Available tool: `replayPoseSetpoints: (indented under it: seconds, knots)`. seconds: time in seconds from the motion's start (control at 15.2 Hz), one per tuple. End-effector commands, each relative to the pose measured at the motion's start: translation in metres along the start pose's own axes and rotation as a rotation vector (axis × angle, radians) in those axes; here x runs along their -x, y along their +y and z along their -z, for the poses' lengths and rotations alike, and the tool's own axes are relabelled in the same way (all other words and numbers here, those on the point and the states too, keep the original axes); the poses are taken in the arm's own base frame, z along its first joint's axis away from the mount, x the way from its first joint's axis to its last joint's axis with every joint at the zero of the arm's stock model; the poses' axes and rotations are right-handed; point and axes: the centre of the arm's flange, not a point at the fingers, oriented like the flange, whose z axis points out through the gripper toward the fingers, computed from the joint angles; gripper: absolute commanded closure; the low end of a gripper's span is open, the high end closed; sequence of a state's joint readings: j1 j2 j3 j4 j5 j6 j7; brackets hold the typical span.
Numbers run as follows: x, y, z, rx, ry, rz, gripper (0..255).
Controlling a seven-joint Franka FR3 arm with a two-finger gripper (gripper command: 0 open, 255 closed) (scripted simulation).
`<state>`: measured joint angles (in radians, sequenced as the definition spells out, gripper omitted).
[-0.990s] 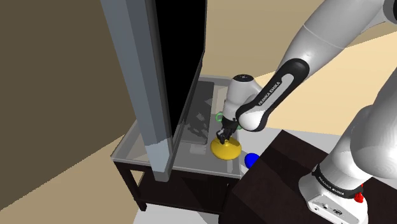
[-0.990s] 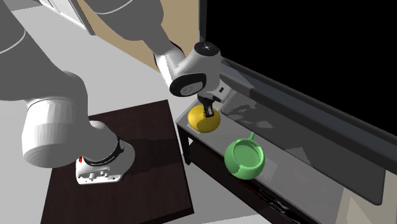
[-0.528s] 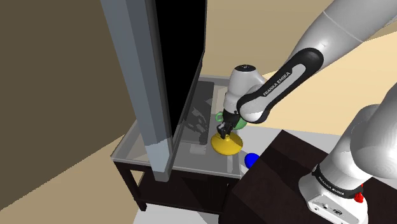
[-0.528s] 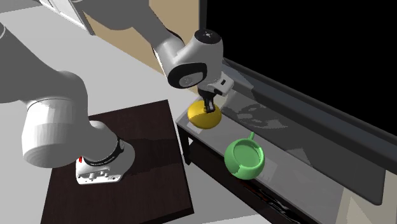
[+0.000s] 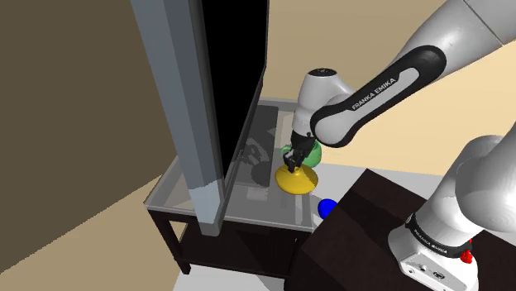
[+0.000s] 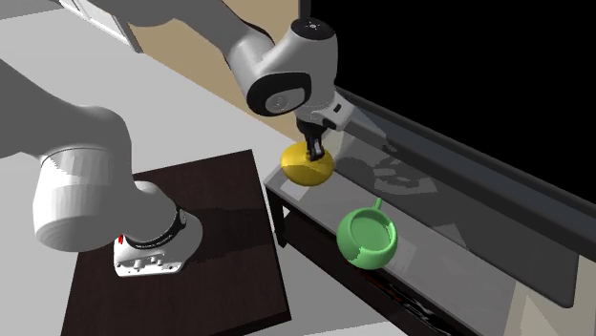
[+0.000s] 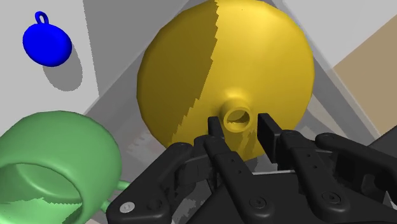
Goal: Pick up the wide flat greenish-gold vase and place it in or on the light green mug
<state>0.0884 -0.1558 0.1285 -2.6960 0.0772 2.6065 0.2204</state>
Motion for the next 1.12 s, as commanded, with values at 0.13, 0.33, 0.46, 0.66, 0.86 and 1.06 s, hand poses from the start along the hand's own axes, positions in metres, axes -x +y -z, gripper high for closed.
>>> replayPoseSetpoints:
  seconds: [0.13,0.33,0.46,0.66,0.86,1.06]
  knots:
    - [-0.001,-0.001,0.021,0.0,-0.001,0.0,255]
    - [-0.002,-0.002,0.037,0.0,-0.001,0.0,255]
    - [-0.002,-0.002,0.047,0.0,-0.001,0.0,255]
    - [-0.003,-0.003,0.063,0.0,-0.001,0.0,255]
    - [-0.004,-0.003,0.076,0.0,-0.001,0.0,255]
    - [-0.025,0.029,0.083,0.0,-0.001,0.0,255]
